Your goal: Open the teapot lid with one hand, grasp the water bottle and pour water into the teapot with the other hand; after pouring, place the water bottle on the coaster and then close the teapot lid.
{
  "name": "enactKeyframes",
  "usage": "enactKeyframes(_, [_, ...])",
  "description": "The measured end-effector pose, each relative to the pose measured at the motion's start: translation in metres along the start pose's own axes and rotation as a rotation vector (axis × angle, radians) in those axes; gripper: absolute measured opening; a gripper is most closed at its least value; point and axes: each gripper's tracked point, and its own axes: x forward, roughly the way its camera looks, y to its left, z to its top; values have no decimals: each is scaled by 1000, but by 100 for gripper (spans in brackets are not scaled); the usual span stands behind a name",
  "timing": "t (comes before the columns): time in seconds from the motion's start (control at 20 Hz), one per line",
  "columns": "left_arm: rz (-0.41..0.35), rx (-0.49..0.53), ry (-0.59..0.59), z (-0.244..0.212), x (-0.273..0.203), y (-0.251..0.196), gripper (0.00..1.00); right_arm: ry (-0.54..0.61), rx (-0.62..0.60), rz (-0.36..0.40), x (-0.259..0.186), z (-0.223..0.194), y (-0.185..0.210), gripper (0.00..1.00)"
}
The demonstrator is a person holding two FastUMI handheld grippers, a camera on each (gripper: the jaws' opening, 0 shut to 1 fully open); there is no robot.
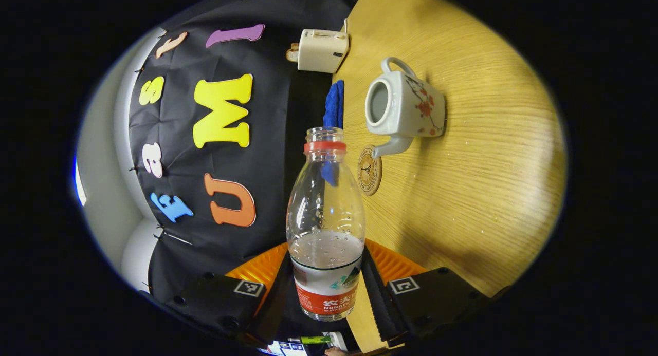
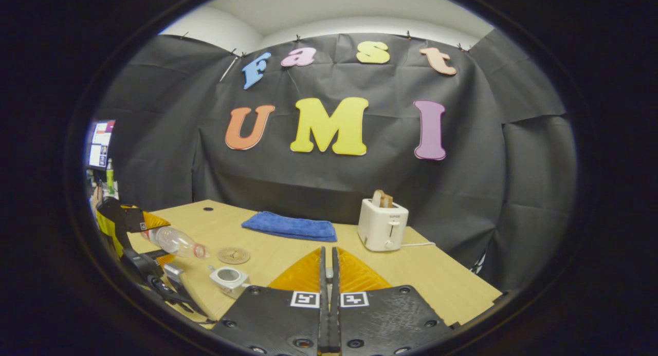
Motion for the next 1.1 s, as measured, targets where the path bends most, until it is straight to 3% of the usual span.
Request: enactKeyframes(1.1, [72,463,17,28,-13,32,73,-6,34,-29,-3,6,-24,0])
